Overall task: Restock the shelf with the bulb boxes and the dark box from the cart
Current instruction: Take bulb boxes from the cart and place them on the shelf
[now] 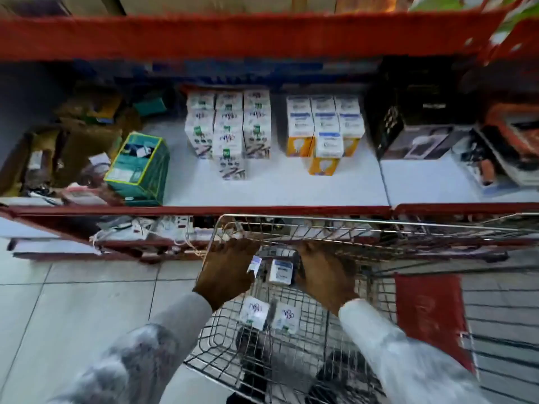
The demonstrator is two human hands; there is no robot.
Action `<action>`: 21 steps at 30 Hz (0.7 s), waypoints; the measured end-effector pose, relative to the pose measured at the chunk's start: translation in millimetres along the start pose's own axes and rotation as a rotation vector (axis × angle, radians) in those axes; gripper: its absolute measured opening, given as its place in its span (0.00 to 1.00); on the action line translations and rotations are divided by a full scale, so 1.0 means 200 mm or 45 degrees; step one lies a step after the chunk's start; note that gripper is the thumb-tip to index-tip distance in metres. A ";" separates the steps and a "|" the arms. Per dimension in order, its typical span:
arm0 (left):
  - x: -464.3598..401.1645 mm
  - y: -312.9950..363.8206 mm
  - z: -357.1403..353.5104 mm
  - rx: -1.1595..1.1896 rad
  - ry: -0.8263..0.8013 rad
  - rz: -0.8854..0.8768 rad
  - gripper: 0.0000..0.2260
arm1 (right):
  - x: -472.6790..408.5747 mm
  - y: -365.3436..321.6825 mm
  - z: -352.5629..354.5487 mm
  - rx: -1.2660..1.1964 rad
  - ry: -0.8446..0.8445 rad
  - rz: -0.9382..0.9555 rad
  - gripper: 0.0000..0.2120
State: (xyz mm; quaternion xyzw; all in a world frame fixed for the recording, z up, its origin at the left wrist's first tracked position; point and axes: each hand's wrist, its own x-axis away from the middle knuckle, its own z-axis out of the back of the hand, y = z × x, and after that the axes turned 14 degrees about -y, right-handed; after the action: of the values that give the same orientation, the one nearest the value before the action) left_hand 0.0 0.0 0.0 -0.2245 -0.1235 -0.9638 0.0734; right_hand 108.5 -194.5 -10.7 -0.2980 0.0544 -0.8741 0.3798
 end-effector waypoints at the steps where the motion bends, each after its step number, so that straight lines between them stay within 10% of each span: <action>1: -0.05 -0.02 -0.05 -0.014 -0.109 0.006 0.29 | -0.05 0.01 -0.07 -0.003 -0.099 -0.024 0.28; 21: -0.37 -0.10 -0.44 -0.294 -0.294 -0.026 0.28 | -0.44 -0.07 -0.44 0.331 -0.320 -0.249 0.28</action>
State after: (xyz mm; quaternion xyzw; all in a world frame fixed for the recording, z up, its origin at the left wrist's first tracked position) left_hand 25.1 0.6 -114.3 -0.3393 -0.0217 -0.9402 0.0225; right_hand 96.5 -135.3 -120.0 -0.3571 -0.1358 -0.8624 0.3320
